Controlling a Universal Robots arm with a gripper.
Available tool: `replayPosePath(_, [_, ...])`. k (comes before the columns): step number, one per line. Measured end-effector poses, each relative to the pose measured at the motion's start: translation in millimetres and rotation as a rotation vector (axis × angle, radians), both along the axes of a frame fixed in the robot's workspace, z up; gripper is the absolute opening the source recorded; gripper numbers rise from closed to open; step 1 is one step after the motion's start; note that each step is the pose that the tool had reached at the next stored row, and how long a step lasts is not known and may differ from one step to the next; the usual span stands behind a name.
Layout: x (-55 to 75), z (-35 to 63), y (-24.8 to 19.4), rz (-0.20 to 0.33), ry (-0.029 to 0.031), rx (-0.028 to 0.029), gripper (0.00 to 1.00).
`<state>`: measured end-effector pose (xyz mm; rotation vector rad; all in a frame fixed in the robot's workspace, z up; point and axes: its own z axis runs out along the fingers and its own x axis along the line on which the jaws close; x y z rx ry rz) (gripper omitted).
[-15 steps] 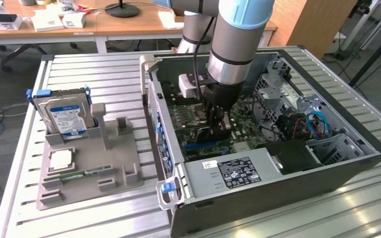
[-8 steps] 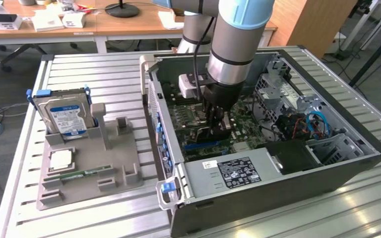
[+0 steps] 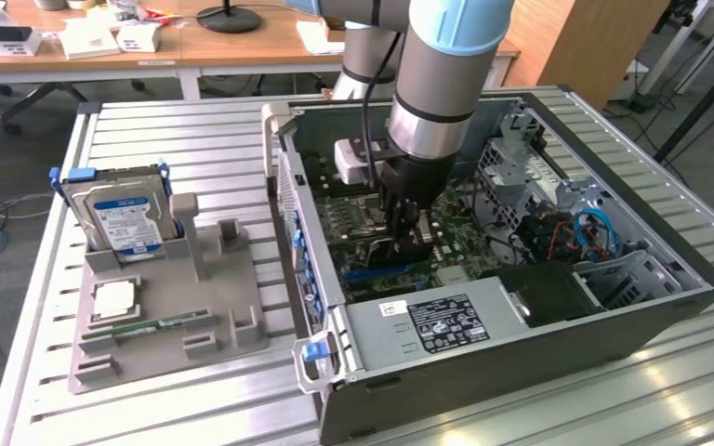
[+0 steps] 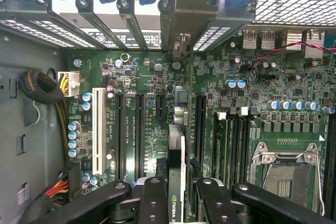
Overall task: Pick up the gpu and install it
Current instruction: 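Insert the gpu into the slot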
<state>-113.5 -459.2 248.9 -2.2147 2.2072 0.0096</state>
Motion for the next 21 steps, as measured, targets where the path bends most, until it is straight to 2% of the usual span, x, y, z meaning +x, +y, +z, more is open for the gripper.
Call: replayPosePath(21, [-0.2, -2.5, 0.1, 0.003, -0.0001, 0.0002, 0.26])
